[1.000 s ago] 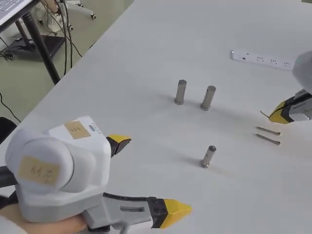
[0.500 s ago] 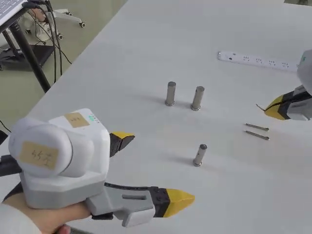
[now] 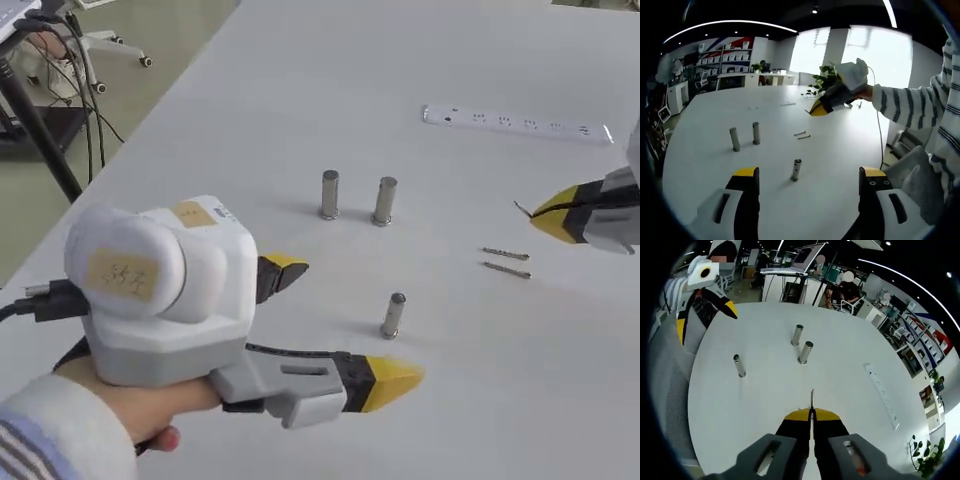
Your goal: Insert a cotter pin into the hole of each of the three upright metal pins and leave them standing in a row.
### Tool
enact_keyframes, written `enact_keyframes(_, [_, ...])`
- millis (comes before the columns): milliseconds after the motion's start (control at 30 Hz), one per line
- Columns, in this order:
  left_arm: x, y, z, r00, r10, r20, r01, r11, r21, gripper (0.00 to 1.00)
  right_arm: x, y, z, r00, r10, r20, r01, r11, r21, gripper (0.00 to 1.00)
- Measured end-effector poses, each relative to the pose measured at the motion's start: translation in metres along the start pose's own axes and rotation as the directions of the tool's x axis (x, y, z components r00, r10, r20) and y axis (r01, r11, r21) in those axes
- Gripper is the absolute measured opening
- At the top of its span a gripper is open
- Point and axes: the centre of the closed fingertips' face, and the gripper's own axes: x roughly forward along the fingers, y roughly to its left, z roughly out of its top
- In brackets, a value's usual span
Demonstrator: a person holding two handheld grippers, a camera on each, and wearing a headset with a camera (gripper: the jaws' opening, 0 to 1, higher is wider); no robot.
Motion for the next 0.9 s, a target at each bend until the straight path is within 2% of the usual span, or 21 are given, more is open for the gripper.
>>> enact_keyframes(333, [0.018,-0.011,0.017,0.9972,-0.074,0.013,0.074,0.997,-0.001,0.72,-0.019,0.024,0.013,0.9967,-0.042,0.070,0.044,0.999,-0.015,0.00])
enact_keyframes(400, [0.021,-0.011,0.022,0.9965,-0.082,0.017,0.082,0.997,-0.009,0.71,-0.022,0.026,0.018,0.9929,-0.074,0.093,0.078,0.996,-0.038,0.00])
enact_keyframes(533, [0.027,-0.011,0.031,0.9945,-0.102,0.026,0.102,0.994,-0.029,0.65,-0.025,0.034,0.020,0.9902,-0.095,0.102,0.107,0.987,-0.118,0.00])
enact_keyframes(733, [0.036,-0.017,0.042,0.9890,-0.144,0.032,0.146,0.987,-0.061,0.57,-0.025,0.046,0.018,0.9887,-0.114,0.097,0.130,0.976,-0.177,0.00])
enact_keyframes(900, [0.044,-0.021,0.046,0.9852,-0.169,0.027,0.171,0.983,-0.066,0.47,-0.027,0.058,0.023,0.9855,-0.122,0.118,0.141,0.976,-0.169,0.00])
